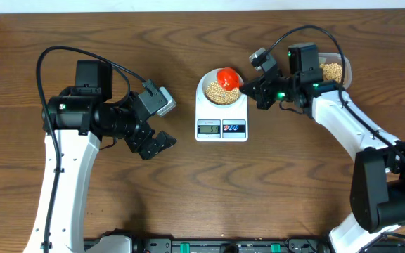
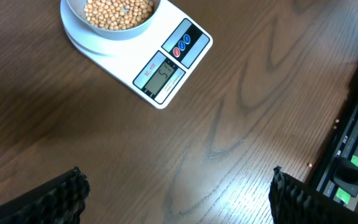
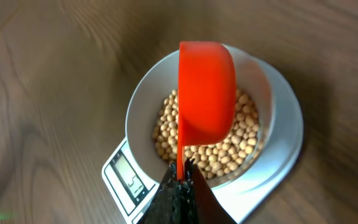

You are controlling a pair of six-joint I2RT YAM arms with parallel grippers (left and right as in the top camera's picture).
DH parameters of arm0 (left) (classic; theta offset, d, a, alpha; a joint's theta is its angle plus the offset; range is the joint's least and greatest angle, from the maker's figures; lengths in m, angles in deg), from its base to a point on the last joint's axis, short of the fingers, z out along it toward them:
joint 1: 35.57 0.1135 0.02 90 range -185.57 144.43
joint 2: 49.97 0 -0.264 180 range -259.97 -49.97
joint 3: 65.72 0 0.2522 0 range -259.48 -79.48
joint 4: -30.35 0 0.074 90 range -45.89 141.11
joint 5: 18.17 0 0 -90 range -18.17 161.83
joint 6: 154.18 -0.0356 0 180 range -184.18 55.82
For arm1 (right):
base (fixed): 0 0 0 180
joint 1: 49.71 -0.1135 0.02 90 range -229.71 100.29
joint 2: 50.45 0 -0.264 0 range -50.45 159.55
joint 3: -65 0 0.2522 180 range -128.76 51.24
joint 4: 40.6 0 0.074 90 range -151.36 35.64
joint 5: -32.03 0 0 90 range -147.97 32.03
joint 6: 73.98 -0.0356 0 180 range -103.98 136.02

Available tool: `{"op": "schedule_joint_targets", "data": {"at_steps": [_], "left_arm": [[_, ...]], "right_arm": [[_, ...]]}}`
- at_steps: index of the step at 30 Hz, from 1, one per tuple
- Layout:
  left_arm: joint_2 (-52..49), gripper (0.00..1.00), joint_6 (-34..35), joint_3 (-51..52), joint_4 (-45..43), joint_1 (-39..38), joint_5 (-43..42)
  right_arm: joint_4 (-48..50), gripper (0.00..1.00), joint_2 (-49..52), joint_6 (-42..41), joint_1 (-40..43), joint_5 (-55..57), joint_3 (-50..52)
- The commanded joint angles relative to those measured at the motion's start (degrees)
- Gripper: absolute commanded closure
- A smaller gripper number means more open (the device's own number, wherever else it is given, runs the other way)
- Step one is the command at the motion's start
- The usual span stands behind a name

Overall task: Scoop item into bowl and weigh 50g on scale
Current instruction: 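Tip the scoop with the right gripper to pour beans into the bowl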

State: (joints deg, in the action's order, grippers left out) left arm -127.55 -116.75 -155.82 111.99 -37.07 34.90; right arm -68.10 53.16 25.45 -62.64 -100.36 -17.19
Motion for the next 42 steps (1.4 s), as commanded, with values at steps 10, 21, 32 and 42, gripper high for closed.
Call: {"op": "schedule_joint_targets", "data": {"at_steps": [10, 21, 32, 42], "left_arm": [[0.1, 0.05, -0.7, 0.1, 0.2, 0.2, 0.1], [0.1, 0.05, -0.7, 0.1, 0.2, 0.2, 0.1], [0.1, 0.05, -0.7, 0.1, 0.2, 0.2, 0.1], [0.1, 0.05, -0.7, 0.1, 0.2, 0.2, 0.1]], "right_arm": [[1.8, 0.99, 0.1, -0.9, 3.6, -13.7, 0.2], [2.6, 0.99, 0.1, 1.6, 3.4, -10.5, 0.2], [0.8, 0.99, 0.2, 16.5, -1.8, 8.4, 0.2], [0.6, 0.99, 0.3, 31.5, -6.9, 24.5, 0.2]]}}
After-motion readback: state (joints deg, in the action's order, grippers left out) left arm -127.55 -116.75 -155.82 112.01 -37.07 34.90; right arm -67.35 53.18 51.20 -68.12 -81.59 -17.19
